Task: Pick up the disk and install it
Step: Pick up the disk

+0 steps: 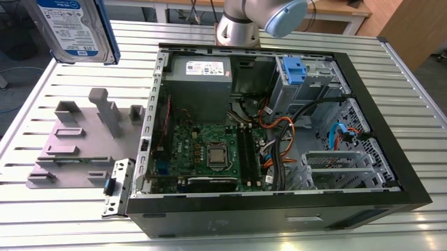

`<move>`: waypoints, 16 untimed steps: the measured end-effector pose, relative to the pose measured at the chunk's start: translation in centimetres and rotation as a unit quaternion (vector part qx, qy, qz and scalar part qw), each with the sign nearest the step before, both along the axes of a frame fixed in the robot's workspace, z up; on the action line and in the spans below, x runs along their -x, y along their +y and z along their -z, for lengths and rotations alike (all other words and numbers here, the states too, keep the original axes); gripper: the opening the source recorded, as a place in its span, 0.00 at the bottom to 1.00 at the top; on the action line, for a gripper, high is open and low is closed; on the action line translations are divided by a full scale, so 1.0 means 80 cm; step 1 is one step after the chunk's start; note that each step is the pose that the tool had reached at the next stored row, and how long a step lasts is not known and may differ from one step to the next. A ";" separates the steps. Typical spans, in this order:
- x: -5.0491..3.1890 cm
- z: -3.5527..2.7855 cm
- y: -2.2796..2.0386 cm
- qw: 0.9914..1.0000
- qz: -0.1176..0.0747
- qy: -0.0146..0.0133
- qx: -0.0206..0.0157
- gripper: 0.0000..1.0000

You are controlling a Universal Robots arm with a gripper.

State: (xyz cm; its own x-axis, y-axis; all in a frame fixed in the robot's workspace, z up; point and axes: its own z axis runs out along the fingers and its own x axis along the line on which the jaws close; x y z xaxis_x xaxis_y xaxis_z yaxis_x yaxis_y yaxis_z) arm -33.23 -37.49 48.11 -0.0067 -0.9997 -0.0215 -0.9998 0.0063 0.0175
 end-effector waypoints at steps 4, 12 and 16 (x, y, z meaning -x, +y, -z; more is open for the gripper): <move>0.000 -0.0028 0.0000 1.000 0.000 0.000 0.000 0.35; -0.001 -0.0040 0.0000 1.000 0.000 0.000 0.000 0.35; -0.002 -0.0040 0.0000 1.000 0.000 0.000 0.000 0.35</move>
State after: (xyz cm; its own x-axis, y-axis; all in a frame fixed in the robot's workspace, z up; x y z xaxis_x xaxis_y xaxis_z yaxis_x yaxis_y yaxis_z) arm -33.05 -37.49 48.42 -0.0067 -0.9997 -0.0216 -0.9998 0.0063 0.0176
